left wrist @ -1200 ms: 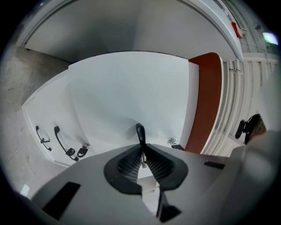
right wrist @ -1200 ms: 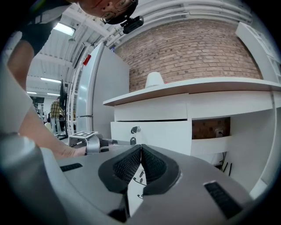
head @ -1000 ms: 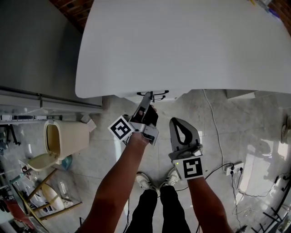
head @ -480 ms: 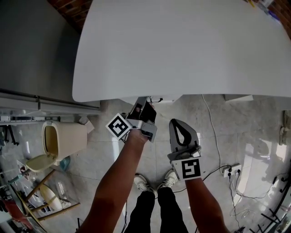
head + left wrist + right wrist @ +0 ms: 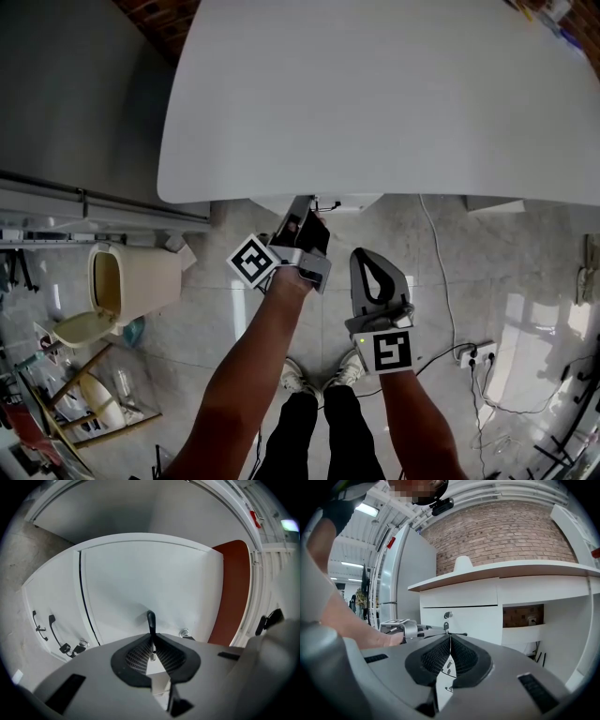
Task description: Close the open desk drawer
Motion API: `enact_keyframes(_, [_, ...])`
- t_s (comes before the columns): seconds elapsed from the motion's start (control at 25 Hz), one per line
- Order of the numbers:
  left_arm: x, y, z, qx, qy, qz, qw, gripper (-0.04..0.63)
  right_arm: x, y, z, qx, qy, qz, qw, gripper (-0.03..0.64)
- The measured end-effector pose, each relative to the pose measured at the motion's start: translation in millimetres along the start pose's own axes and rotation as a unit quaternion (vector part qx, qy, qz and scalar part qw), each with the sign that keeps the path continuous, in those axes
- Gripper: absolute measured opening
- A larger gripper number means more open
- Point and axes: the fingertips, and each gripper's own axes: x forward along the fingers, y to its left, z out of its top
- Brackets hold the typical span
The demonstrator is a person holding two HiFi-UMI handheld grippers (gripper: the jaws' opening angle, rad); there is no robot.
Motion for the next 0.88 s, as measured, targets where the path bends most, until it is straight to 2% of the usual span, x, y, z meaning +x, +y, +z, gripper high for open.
enact_keyframes(0.24, [-9.4, -2.2, -5.3, -0.006, -0.013, 0.008, 0.9999, 0.034, -7.8, 0.9, 5.7, -0.005, -0.001, -0.003, 1.0, 0.026])
enact_keyframes(0.56, [-55.5, -3.5, -40.5, 0.049, 0.035, 0.037, 0.9975, 0.008, -21.7, 2.6, 6.8, -0.003, -0.005, -0.012, 1.0, 0.026])
enact_keyframes(0.68, [-75.2, -9.7, -51.2, 0.079, 0.047, 0.042, 0.9949, 0.006, -30.8, 10.1, 5.7, -0.002, -0.003, -0.009, 1.0, 0.026])
enact_keyframes(0.76, [-86.9, -21.2, -56.5, 0.112, 0.055, 0.038, 0.9914, 0.006, -40.4, 17.6, 1.9, -0.005, 0.007, -0.005, 1.0, 0.027])
enact_keyframes(0.8, [-92.1, -28.9, -58.7, 0.141, 0.064, 0.037, 0.9873, 0.006, -44.6, 21.1, 3.0, -0.001, 0.006, -0.007, 1.0, 0.026])
enact_keyframes(0.88, [-101.0, -47.6, -63.2, 0.212, 0.087, 0.034, 0.9727, 0.006, -53.7, 27.8, 5.8, 0.01, 0.0, -0.013, 1.0, 0.026])
